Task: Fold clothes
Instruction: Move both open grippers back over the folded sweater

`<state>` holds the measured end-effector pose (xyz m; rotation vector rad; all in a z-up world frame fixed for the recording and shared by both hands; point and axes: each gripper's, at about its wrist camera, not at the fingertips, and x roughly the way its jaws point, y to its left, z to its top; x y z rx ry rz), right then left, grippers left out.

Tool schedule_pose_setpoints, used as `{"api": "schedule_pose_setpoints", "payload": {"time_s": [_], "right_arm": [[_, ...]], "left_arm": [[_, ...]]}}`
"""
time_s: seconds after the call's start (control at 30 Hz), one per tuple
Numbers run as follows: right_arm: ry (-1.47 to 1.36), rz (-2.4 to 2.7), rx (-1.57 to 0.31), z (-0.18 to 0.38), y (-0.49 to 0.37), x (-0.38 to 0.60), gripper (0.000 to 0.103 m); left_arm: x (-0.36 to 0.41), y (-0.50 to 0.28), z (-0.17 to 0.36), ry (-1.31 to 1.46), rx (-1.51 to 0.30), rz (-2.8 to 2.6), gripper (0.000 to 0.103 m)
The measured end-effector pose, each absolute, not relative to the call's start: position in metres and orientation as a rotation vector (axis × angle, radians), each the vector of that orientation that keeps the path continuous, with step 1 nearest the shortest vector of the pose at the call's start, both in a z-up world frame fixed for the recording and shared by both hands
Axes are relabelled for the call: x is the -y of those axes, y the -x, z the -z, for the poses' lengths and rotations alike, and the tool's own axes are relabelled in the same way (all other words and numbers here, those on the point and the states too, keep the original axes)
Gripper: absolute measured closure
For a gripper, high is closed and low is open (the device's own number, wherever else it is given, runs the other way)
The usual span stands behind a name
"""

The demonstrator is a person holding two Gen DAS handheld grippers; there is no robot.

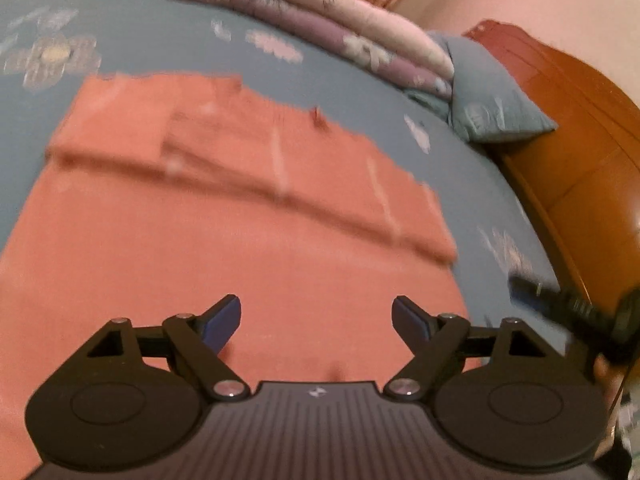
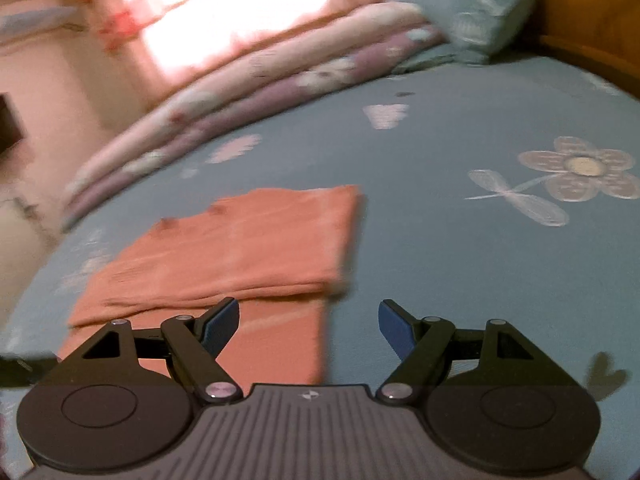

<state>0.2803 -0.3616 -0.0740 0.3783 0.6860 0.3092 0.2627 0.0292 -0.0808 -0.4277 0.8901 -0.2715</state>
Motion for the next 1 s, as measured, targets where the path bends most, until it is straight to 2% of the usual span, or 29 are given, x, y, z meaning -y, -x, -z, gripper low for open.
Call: {"api": "schedule_pose_setpoints", "payload": {"time_s": [0.13,0.3,0.6,0.77,0.9,1.0], "right_arm": [[-0.46,-0.576,-0.678,0.069,-0.269,0.34,0.014],[-0.49,-0.771,-0.729,0.071,-0.26,0.3,0.014],[-0.376,-0.75,-1.034,0.115,-0.259,0.259,0.014],[-0.291,-0.742,-1.036,0.113,-0.251,0.277,0.014],[-0.321,-0.751,-1.033,0.115,-0.252,0.289,0.013],[-0.336,-0.772,-1.032,0.121,-0.255,0.286,0.003]], "left_arm": [[-0.035,-0.22,0.11,0.471,-0.936,0.228,0.02],[-0.048,-0.18,0.122,0.57,-0.892,0.167,0.02],[-0.05,-0.157,0.122,0.541,-0.906,0.12,0.02],[-0.056,-0.15,0.121,0.539,-0.907,0.125,0.02],[-0.057,-0.153,0.106,0.486,-0.841,0.082,0.02],[-0.053,-0.17,0.089,0.406,-0.777,0.09,0.017]]}}
